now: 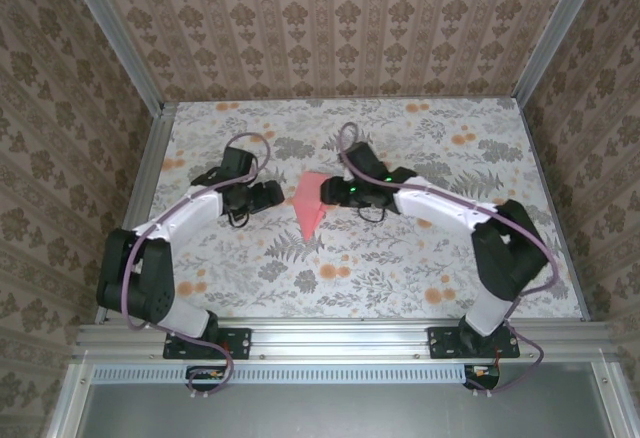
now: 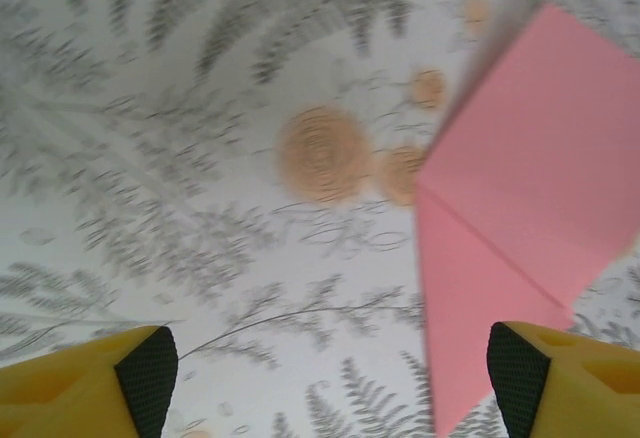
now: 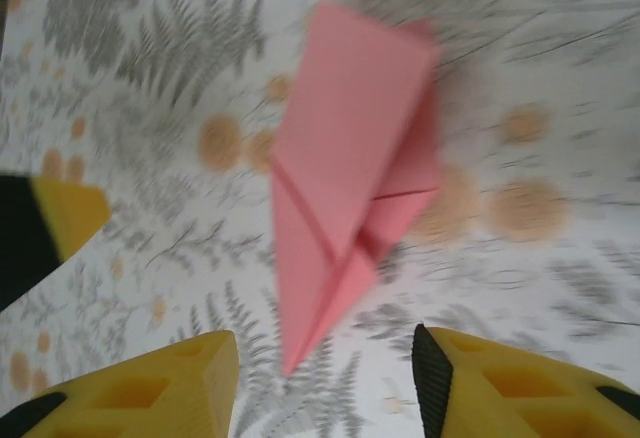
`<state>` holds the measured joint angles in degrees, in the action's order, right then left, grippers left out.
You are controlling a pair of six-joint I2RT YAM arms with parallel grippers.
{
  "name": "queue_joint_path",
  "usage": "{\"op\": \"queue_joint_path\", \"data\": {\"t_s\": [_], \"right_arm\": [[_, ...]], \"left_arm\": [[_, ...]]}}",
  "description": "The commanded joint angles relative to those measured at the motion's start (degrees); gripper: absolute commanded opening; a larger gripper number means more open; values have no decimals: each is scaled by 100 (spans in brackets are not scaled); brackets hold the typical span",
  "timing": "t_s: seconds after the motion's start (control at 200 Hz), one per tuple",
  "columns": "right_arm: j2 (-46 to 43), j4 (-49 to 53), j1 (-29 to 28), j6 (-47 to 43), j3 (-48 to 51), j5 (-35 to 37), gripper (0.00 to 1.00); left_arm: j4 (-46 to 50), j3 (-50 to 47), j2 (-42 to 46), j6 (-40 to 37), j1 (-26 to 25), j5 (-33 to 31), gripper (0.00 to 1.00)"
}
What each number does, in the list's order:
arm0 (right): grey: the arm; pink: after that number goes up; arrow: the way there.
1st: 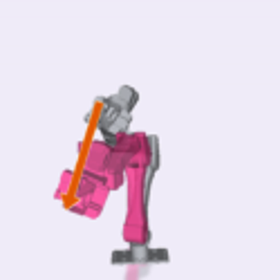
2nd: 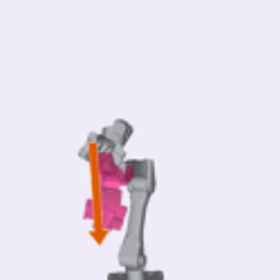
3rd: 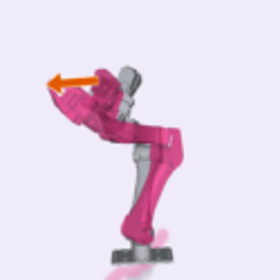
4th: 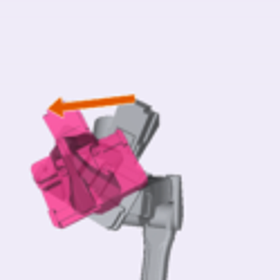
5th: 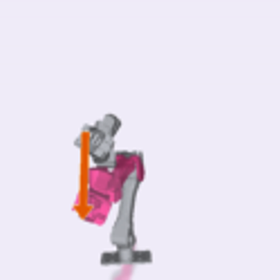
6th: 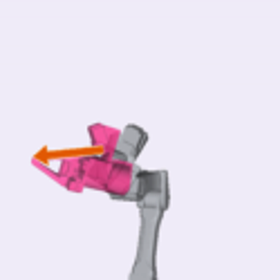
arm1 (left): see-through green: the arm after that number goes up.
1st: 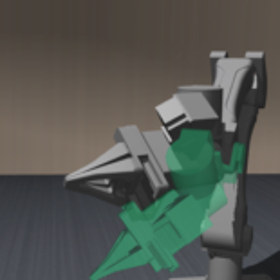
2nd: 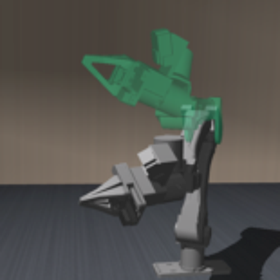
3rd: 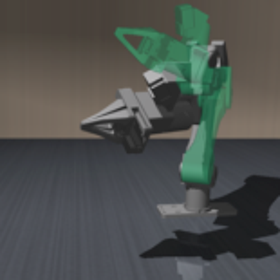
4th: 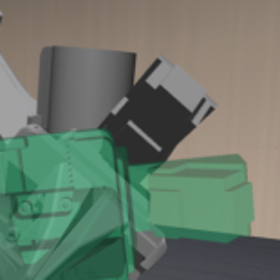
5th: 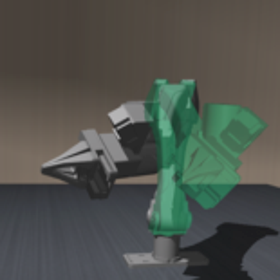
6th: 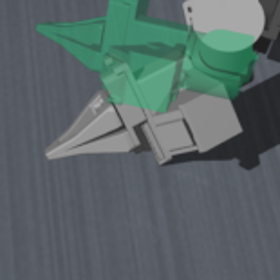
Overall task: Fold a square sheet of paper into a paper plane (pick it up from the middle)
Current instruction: Turn over the paper at the center of the table, then move the paper to the center of the table.
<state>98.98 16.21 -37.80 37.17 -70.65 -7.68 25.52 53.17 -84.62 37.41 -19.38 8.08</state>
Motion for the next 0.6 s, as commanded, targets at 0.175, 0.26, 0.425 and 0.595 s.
{"op": "queue_joint_path", "data": {"t_s": [0.175, 0.26, 0.425, 0.595], "right_arm": [[1400, 545, -585, -35, -1224, -287, 42], [1671, 639, -576, -108, -1448, -226, 41], [2128, 938, -531, -403, -1845, 59, 40], [2405, 1136, -444, -727, -1939, 300, 40]], "left_arm": [[-470, -579, 408, 355, 506, 649, 86], [-540, -617, 398, 339, 533, 770, 85], [-660, -591, 254, 315, 567, 1042, 85], [-801, -570, 93, 353, 576, 1253, 85]]}}
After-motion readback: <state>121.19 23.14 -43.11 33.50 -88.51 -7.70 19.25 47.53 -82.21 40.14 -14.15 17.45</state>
